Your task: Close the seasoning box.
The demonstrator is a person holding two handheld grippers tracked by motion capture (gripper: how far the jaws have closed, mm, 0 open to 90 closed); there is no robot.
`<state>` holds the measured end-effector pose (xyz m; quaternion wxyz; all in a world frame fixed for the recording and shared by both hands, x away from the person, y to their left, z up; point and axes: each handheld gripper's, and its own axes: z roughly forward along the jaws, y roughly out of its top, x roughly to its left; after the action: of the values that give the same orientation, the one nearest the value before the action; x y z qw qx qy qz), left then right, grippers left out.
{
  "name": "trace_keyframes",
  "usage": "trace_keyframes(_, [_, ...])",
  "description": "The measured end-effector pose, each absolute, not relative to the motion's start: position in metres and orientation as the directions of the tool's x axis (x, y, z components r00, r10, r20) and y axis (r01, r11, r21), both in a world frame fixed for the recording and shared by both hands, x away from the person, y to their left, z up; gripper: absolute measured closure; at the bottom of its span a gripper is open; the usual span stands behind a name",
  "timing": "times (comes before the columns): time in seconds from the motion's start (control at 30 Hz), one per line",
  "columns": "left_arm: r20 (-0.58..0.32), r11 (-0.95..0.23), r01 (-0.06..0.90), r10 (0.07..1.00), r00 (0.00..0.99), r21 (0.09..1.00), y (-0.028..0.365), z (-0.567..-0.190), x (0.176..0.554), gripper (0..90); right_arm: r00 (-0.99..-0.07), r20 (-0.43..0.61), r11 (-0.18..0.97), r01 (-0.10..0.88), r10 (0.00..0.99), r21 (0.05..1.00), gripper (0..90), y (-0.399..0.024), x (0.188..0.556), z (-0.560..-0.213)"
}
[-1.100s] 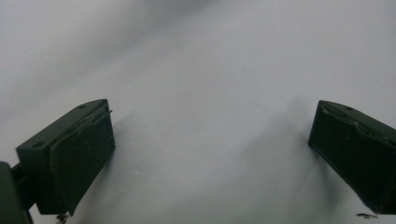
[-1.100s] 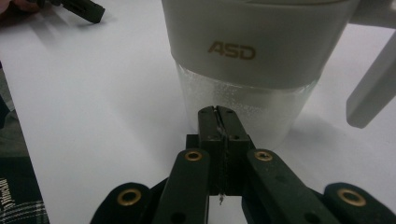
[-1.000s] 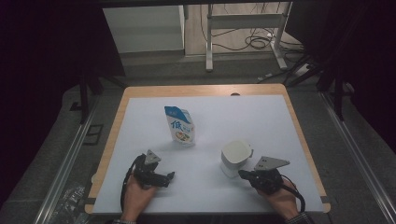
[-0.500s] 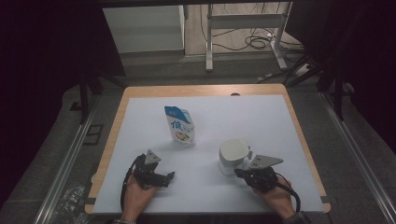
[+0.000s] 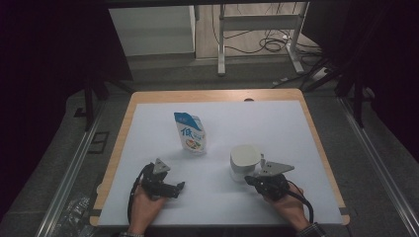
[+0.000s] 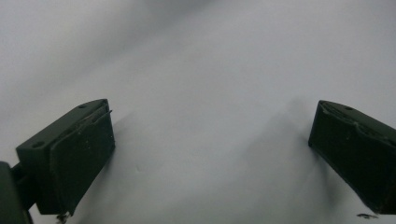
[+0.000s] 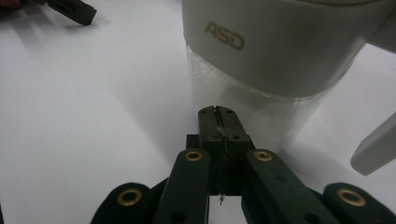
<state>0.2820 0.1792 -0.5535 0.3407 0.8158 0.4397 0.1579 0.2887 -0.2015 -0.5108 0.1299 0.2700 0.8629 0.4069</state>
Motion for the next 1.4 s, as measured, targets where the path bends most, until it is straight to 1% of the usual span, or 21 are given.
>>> trace_keyframes(0.8, [-0.042, -0.382, 0.61, 0.825, 0.564, 0.695, 0.179, -0.553, 0.282, 0.6, -0.812, -0.035, 0.534, 0.349, 0.582, 0.77, 89.0, -0.184, 0.306, -0.511])
trace_keyframes(0.97, [-0.042, -0.382, 0.609, 0.825, 0.564, 0.695, 0.179, -0.554, 0.282, 0.6, -0.804, -0.012, 0.518, 0.372, 0.595, 0.771, 89.0, -0.183, 0.311, -0.511])
trace_keyframes(1.4, [-0.041, -0.382, 0.609, 0.825, 0.564, 0.695, 0.179, -0.554, 0.282, 0.6, -0.785, -0.017, 0.516, 0.39, 0.619, 0.763, 89.0, -0.173, 0.325, -0.51])
